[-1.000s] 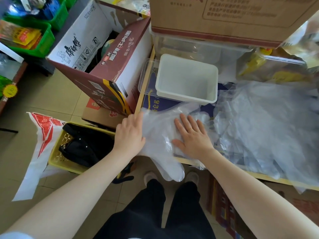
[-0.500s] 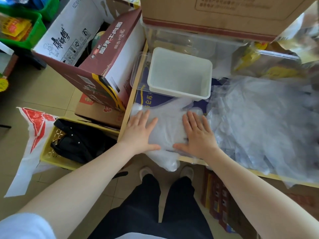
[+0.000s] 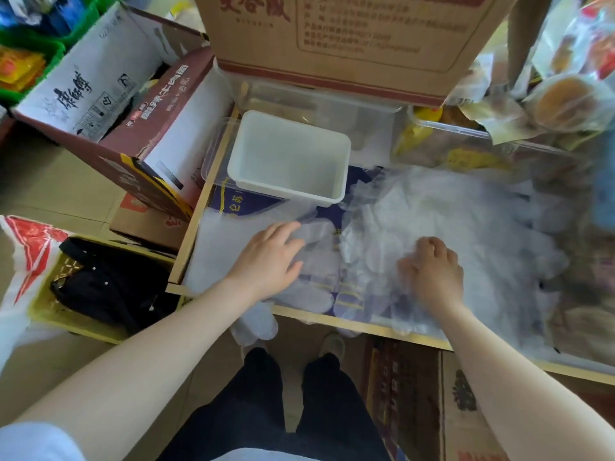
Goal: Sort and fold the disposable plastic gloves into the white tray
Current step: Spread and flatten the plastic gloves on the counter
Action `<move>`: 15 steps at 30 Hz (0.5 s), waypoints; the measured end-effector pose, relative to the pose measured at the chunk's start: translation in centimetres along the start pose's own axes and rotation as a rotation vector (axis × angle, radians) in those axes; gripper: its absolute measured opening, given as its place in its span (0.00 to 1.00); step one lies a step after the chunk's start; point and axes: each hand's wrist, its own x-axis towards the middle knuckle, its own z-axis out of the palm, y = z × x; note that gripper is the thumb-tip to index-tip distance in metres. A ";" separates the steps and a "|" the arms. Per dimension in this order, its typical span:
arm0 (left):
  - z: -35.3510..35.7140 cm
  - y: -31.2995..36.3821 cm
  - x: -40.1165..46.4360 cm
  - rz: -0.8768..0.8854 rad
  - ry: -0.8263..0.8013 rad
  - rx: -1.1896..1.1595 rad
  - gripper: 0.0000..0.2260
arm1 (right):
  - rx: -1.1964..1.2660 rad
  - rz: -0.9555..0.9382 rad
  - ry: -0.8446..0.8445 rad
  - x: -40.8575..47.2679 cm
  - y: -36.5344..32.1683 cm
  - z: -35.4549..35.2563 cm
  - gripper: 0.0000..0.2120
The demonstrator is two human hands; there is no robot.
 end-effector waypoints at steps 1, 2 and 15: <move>0.2 1.0 0.5 0.016 0.021 -0.045 0.15 | -0.007 -0.031 0.028 0.1 0.5 0.1 0.18; 0.4 2.0 1.0 0.025 0.028 -0.091 0.14 | 0.001 -0.051 0.050 0.3 0.9 0.1 0.14; -1.3 14.3 10.5 -0.410 -0.161 -1.237 0.48 | -0.071 -0.700 0.475 -0.9 3.6 -4.2 0.32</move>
